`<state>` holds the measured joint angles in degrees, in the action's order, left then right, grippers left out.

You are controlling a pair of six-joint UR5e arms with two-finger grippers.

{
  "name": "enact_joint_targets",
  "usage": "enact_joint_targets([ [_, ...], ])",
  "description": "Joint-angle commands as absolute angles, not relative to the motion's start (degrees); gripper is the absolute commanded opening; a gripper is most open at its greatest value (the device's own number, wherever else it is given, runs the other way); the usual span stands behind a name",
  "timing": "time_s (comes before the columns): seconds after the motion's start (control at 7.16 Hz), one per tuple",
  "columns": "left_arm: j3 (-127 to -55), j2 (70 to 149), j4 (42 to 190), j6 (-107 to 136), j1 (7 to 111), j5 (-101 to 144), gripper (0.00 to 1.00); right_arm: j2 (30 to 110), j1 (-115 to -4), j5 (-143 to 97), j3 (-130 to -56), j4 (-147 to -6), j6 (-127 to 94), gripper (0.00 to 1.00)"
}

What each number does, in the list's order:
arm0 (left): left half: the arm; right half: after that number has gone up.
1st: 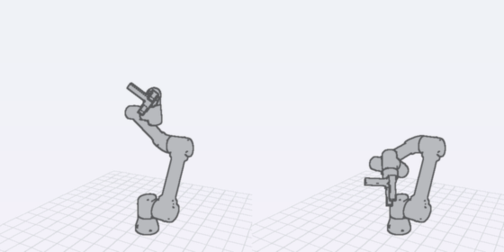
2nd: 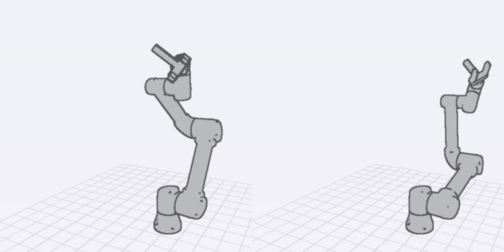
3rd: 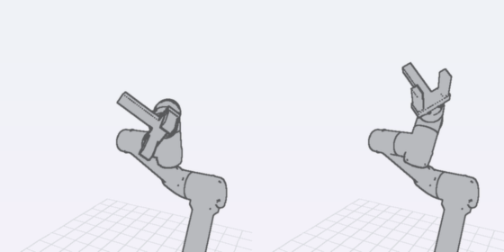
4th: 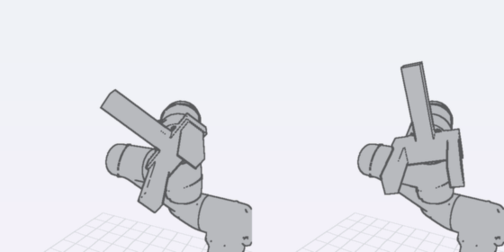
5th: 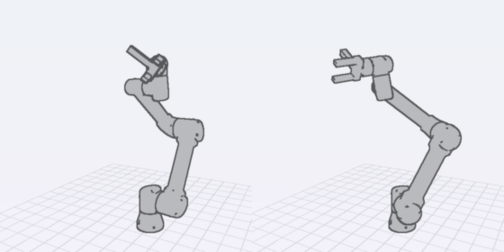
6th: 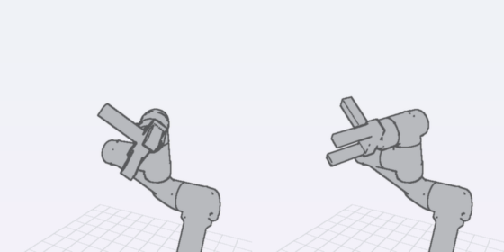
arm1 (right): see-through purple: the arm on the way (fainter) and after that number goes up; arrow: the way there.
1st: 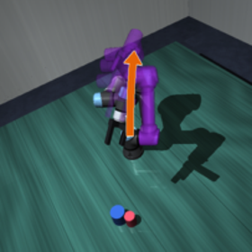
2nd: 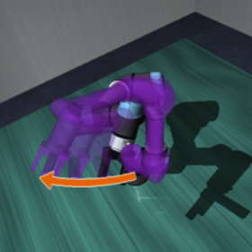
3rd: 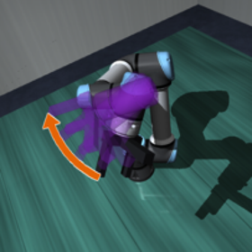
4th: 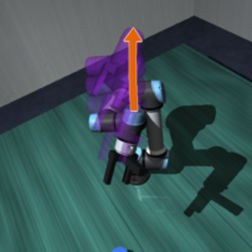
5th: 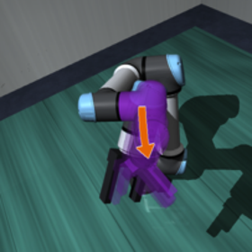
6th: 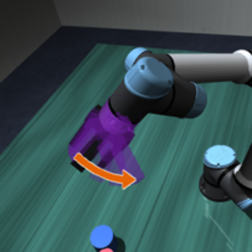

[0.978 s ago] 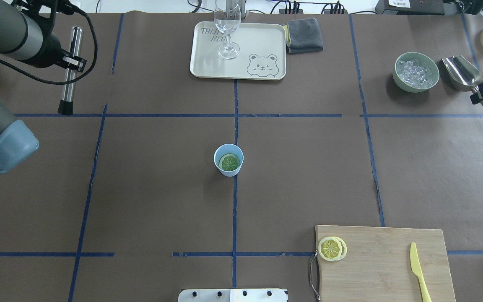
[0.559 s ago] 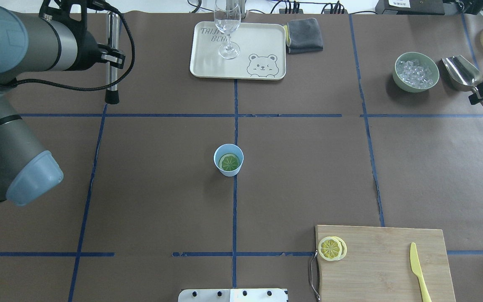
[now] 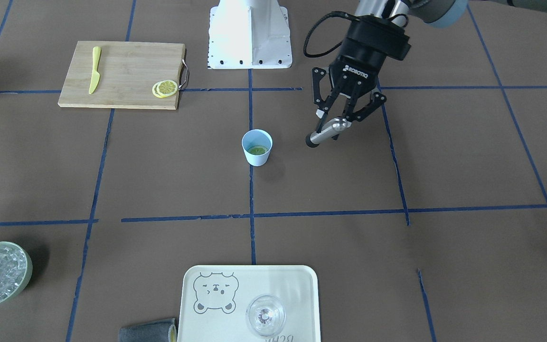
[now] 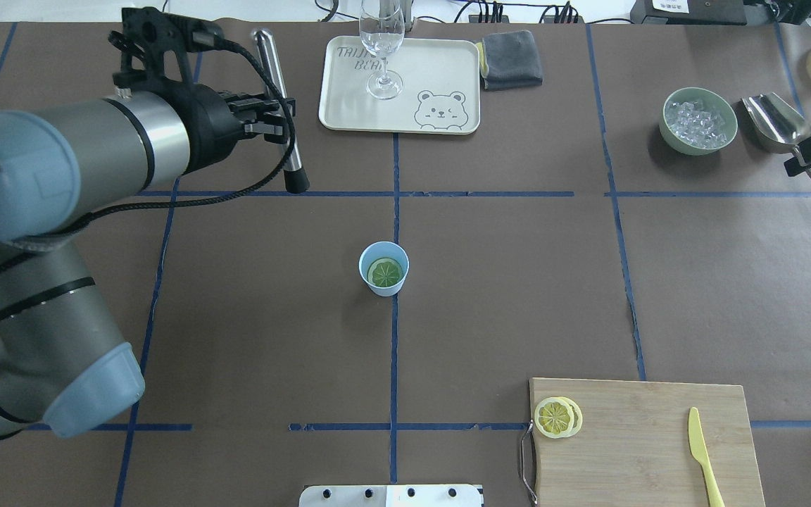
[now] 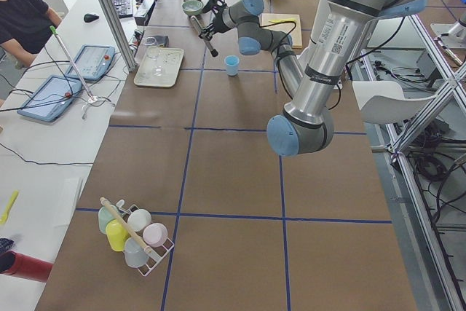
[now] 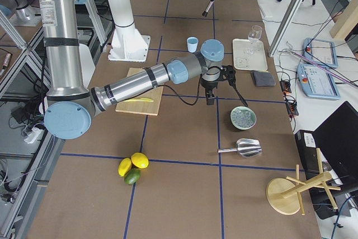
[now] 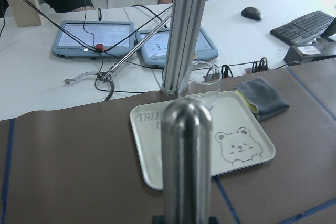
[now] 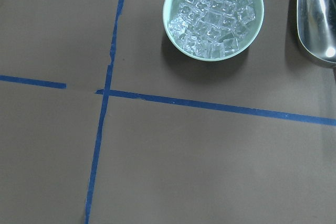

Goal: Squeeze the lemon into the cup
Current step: 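Lift the steel rod upright with the left gripper, then move the rod into the blue cup and press the lemon slice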

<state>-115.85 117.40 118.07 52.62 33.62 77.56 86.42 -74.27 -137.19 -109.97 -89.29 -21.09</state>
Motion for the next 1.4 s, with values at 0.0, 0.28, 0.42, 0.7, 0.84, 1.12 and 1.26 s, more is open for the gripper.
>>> enact_joint_targets([
  [0.0, -115.5, 118.0, 121.1, 53.4, 25.3, 62.9, 0.00, 86.5, -74.3, -137.2, -110.2, -89.2, -21.2, 1.00],
  [0.28, -111.3, 118.2, 124.9, 54.4, 20.4, 55.8, 0.00, 86.5, -74.3, -137.2, -110.1, -89.3, -21.4, 1.00],
  [0.42, -107.8, 118.6, 128.1, 54.4, 19.0, 55.3, 0.00, 86.6, -74.3, -137.2, -110.1, -89.3, -21.4, 1.00],
  [0.7, -104.5, 118.8, 131.0, 54.3, 18.0, 53.6, 0.00, 86.7, -74.3, -137.3, -110.2, -89.3, -21.4, 1.00],
  [0.84, -105.1, 118.8, 131.0, 54.2, 17.4, 53.7, 0.00, 86.7, -74.3, -137.3, -110.2, -89.3, -21.4, 1.00],
  [1.12, -104.8, 118.8, 131.2, 54.5, 15.4, 53.6, 0.00, 86.7, -74.3, -137.3, -110.2, -89.3, -21.4, 1.00],
  [1.26, -104.5, 119.3, 131.2, 54.4, 15.2, 53.7, 0.00, 86.7, -74.3, -137.3, -110.2, -89.3, -21.4, 1.00],
])
